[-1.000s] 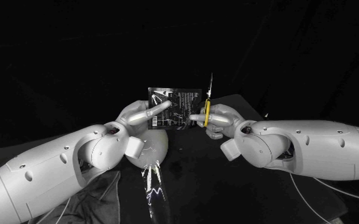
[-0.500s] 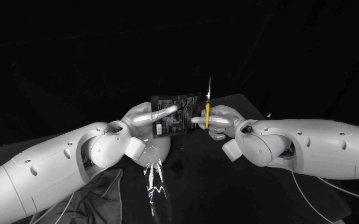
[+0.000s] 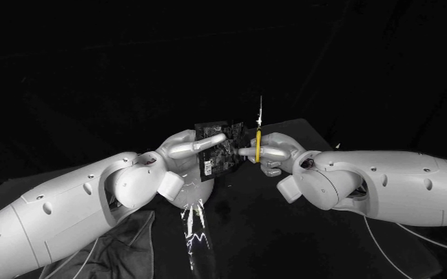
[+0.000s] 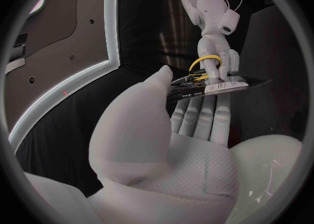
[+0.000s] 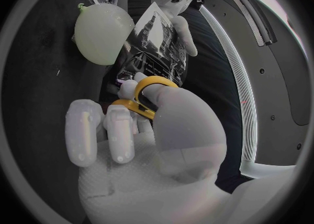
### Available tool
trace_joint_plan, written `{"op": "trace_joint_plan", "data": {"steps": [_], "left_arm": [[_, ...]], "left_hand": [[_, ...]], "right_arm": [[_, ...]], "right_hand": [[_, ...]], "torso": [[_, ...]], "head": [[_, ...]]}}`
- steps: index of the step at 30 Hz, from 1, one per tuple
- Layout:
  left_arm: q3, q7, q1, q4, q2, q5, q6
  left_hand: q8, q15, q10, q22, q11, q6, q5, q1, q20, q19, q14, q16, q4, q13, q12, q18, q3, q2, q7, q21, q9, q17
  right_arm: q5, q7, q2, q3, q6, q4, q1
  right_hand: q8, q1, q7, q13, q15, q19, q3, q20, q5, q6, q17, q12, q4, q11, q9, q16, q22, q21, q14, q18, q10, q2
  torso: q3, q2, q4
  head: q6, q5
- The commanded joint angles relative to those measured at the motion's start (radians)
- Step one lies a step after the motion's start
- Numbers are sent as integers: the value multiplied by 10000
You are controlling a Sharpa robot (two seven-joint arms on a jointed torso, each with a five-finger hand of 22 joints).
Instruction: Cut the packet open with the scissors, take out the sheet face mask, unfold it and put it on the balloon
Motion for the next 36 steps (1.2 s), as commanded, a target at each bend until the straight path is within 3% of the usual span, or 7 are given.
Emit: {"op": "trace_joint_plan", "data": {"steps": [1, 2, 5, 8, 18, 31, 36], "left_arm": [[14, 75, 17, 46, 42, 327, 225], [14, 98, 17, 42, 40, 325, 162], [13, 215, 17, 17, 29, 287, -212], [13, 343, 16, -25, 18, 244, -697], [12, 533, 15, -88, -9, 186, -1826], [-5, 442, 15, -91, 69, 189, -1654], [-14, 413, 14, -93, 88, 222, -1532]], "left_hand": [[-57, 18, -121, -8, 33, -101, 53, 136, 46, -76, -103, -70, -20, -15, -10, 55, -86, 6, 92, -94, -21, -25], [-69, 36, -149, -9, 53, -120, 53, 166, 59, -120, -139, -101, -20, -15, -8, 50, -123, 17, 102, -142, -27, -36], [-140, 157, -368, -122, 135, -238, 52, 297, 131, -2265, -488, -345, 8, -13, -4, -126, -383, 78, 252, -793, -68, -129], [-157, 230, -561, -131, 179, -269, 51, 428, 140, -2759, -861, -519, 36, -13, -1, -258, -589, 170, 356, -978, -87, -218], [-174, 260, -689, -110, 210, -306, 53, 615, 138, -2748, -1031, -586, 13, -12, 4, -290, -637, 310, 415, -979, -103, -259], [-93, 187, -581, -56, 119, -171, 51, 784, 126, -2229, -601, -487, 2, 7, 72, -201, -691, 437, 269, -868, -85, -181], [-75, 146, -556, 10, 88, -138, 52, 837, 120, -1493, -485, -445, 14, 2, 65, -83, -732, 483, 235, -720, -88, -162]], "right_arm": [[-29, 60, -24, 25, -242, 75, 22], [-11, 75, -36, 28, -262, 96, 29], [45, 142, -104, 39, -326, 218, 79], [76, 199, -183, 45, -365, 344, 148], [222, 310, -255, 53, -471, 522, 246], [407, 432, -25, 79, -682, 501, 256], [493, 480, 101, 86, -731, 492, 251]], "right_hand": [[13, 35, -194, 186, -64, -12, 69, -43, 25, 301, 1741, 7050, -14, -973, -1, 0, 1714, -61, 895, 41, 3520, 110], [13, 35, -194, 186, -64, -12, 69, -43, 25, 301, 1741, 7050, -14, -973, -1, 0, 1714, -61, 895, 41, 3520, 110], [29, 2, -198, 166, -64, -1, 98, -45, 25, 299, 1767, 7033, -28, -975, 23, 8, 1724, -49, 900, 37, 3518, 111], [29, 2, -198, 166, -64, -1, 98, -45, 25, 299, 1767, 7033, -28, -975, 23, 8, 1724, -49, 900, 37, 3518, 111], [39, -14, -200, 163, -65, 1, 120, -46, 25, 295, 1784, 7031, -44, -977, 38, 14, 1726, -47, 904, 36, 3517, 110], [65, -53, -204, 136, -68, 14, 176, -49, 25, 286, 1798, 7009, -86, -981, 77, 18, 1737, -33, 907, 32, 3513, 108], [65, -53, -204, 136, -68, 14, 176, -49, 25, 286, 1798, 7009, -86, -981, 77, 18, 1737, -33, 907, 32, 3513, 108]], "torso": [[-2, 0, 3], [-4, -1, 1], [-3, 3, -1], [-4, 6, 0], [-1, 8, 5], [-17, 3, 5], [-10, 2, 2]], "head": [[53, 25], [71, 36], [95, 50], [119, 61], [168, 137], [280, 210], [333, 238]]}}
